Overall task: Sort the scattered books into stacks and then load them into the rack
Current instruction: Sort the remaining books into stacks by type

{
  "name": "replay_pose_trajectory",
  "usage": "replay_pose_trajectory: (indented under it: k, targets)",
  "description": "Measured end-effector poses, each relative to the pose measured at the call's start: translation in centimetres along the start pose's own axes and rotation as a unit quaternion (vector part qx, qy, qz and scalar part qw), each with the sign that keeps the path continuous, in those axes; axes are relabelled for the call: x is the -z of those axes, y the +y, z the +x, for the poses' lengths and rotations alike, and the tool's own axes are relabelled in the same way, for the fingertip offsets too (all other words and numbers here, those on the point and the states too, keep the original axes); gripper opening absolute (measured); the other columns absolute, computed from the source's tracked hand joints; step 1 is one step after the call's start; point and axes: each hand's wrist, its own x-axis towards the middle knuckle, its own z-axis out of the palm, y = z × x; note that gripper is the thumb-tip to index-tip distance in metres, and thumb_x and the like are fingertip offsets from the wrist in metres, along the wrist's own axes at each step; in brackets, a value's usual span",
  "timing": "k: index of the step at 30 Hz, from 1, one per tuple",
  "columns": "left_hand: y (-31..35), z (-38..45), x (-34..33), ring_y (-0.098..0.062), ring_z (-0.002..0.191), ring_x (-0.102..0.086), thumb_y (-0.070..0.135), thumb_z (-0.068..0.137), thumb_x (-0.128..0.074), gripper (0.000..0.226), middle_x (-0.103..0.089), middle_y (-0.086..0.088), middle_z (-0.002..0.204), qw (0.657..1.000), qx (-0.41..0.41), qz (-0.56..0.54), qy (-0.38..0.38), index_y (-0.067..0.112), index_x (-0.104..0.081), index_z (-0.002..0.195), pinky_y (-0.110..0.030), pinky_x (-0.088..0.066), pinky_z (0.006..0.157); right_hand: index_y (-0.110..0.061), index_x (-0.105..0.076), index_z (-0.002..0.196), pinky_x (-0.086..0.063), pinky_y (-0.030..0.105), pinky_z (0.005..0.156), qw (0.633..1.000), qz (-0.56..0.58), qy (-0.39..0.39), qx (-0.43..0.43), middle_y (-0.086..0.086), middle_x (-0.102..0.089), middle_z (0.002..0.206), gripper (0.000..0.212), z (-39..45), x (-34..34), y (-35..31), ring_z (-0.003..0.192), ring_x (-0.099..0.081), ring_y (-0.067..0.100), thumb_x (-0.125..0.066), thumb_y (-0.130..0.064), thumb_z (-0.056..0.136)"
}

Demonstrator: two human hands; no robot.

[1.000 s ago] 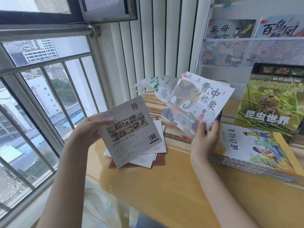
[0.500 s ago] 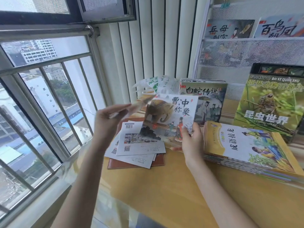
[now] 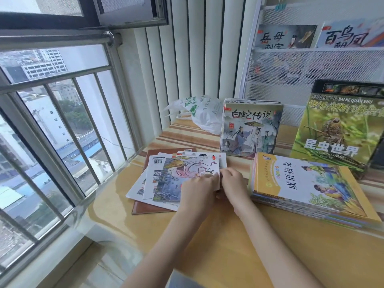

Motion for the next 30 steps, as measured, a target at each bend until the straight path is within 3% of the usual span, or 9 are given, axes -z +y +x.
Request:
replay_pose_trajectory:
  k: [2,5,10,13,15,19,23,25,30]
  targets:
    - [0.4,0.2,0.7,-0.015,0.038,-0.056,0.015,0.04,-0.082,0.03,-0.059,0.005,0.052,0.999,0.022,0.014,0.031,0.024,-0.061,0.059,-0.019,0.002,0.041,-0.005,-0.061,0.065,-0.036,0.025,0.056,0.999,-0.034,0.011,0.01,0.003,-0.055,0.064,0.039,-0.4,0.3,-0.5,0.063,-0.046,0.016,-0.043,-0.024,0.094]
    - [0.6,0.8,0.8,-0.024,0.088,-0.066,0.011,0.082,-0.056,0.021,-0.068,0.0,0.101,0.999,0.05,-0.02,-0.005,0.017,-0.065,0.1,-0.027,-0.029,0.054,-0.017,-0.043,0.042,-0.024,0.018,0.05,0.995,-0.078,0.015,0.055,-0.001,-0.047,0.058,0.05,-0.7,0.4,-0.8,0.072,-0.043,0.015,-0.052,-0.028,0.09]
    - [-0.7,0.1,0.7,-0.02,0.128,-0.048,0.05,0.073,-0.039,0.076,-0.049,0.005,0.142,0.985,0.042,-0.169,-0.023,0.031,-0.033,0.146,-0.032,-0.042,0.091,-0.01,-0.058,0.074,-0.024,0.02,0.05,0.99,-0.109,0.063,0.063,-0.001,-0.058,0.085,0.031,-0.3,0.5,-0.5,0.077,-0.05,0.017,-0.044,-0.026,0.096]
    - [-3.0,0.4,0.6,-0.015,0.146,-0.014,0.059,0.065,-0.029,0.092,-0.027,0.004,0.155,0.951,0.045,-0.306,-0.025,0.027,-0.021,0.15,-0.035,-0.012,0.116,-0.009,-0.06,0.094,-0.041,0.031,0.062,0.992,-0.069,0.076,0.078,0.004,-0.062,0.083,0.024,-0.6,0.6,-0.7,0.084,-0.058,0.027,-0.041,-0.022,0.099]
    - [-5.1,1.2,0.6,-0.018,0.147,-0.006,0.055,0.076,-0.031,0.082,-0.02,0.001,0.158,0.948,0.103,-0.297,0.046,0.021,-0.02,0.151,-0.038,-0.004,0.118,-0.006,-0.061,0.104,-0.046,0.038,0.074,0.991,-0.036,0.089,0.093,0.012,-0.066,0.095,0.025,-0.6,0.6,-0.7,0.091,-0.06,0.029,-0.042,-0.021,0.1]
    - [-10.0,2.8,0.8,-0.029,0.145,-0.017,0.052,0.094,-0.042,0.069,-0.026,-0.007,0.156,0.95,0.23,-0.197,0.074,0.015,-0.024,0.15,-0.048,-0.012,0.118,-0.01,-0.066,0.11,-0.039,0.023,0.059,0.989,-0.005,0.091,0.116,0.004,-0.069,0.095,0.028,0.2,0.3,-0.1,0.083,-0.059,0.016,-0.046,-0.026,0.098]
    - [-12.0,3.1,1.5,-0.02,0.086,-0.064,0.06,0.084,-0.054,0.049,-0.071,-0.004,0.094,0.94,0.237,-0.246,0.0,0.016,-0.069,0.099,-0.037,-0.052,0.075,-0.016,-0.07,0.103,-0.049,0.03,0.069,0.989,0.08,0.096,0.08,0.0,-0.072,0.092,0.026,0.7,0.0,0.2,0.086,-0.065,0.019,-0.053,-0.033,0.094]
    - [-11.7,2.8,1.5,-0.015,0.063,-0.055,0.048,0.085,-0.061,0.043,-0.065,-0.004,0.072,0.927,0.239,-0.289,-0.013,0.005,-0.065,0.079,-0.029,-0.041,0.055,-0.021,-0.07,0.097,-0.049,0.031,0.07,0.985,0.115,0.12,0.039,0.0,-0.071,0.094,0.02,0.9,0.1,0.1,0.086,-0.065,0.02,-0.056,-0.034,0.092]
    - [-10.9,2.6,0.3,-0.022,0.067,-0.05,0.032,0.09,-0.06,0.032,-0.052,-0.002,0.064,0.861,0.321,-0.391,0.051,0.003,-0.057,0.077,-0.033,-0.042,0.058,-0.028,-0.047,0.11,-0.058,0.041,0.075,0.964,0.256,0.044,-0.049,0.004,-0.063,0.112,0.029,0.7,0.3,-0.2,0.095,-0.064,0.019,-0.064,-0.032,0.087]
